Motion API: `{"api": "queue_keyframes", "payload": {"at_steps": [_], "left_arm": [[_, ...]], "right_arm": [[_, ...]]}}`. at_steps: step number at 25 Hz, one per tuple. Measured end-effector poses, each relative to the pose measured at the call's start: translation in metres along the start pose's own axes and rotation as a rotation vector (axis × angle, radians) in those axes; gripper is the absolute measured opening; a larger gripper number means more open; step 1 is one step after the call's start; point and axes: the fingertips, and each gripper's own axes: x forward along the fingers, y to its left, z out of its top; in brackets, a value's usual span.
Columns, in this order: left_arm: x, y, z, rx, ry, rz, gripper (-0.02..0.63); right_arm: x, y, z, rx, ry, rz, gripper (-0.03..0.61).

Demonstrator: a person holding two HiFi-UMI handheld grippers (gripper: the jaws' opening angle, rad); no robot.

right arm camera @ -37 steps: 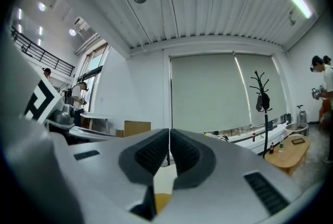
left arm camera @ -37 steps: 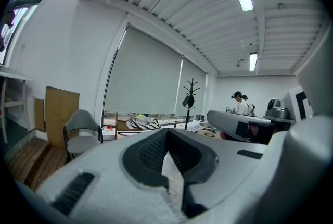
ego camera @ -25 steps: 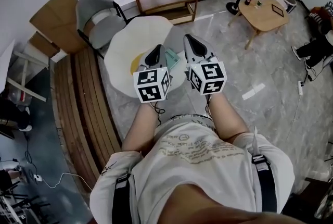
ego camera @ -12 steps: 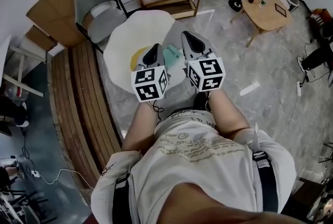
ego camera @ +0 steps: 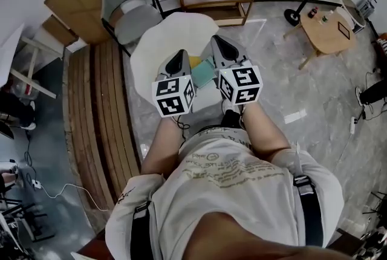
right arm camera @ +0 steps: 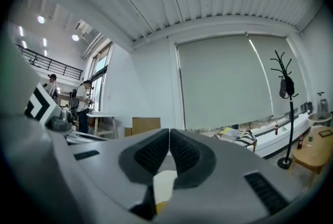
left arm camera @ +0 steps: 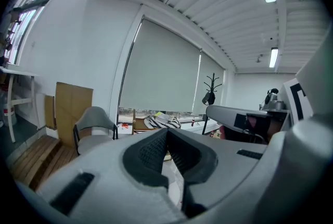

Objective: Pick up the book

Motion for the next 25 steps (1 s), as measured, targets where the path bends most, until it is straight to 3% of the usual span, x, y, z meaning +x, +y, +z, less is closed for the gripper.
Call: {"api": "queue_keyframes", "payload": {"at_steps": [18,25], "left_arm": [[0.119,0.015,0.036,-0.018,0.003,0.126,0.02],[0.16,0.012,0.027,-0.057,0.035,0.203,0.02]], "right_arm": [[0.123,-0.082,0.016,0.054,-0.01,0.161,0.029],[0.155,-0.115,0.002,0.085,0.036,0.239,0.029]]}}
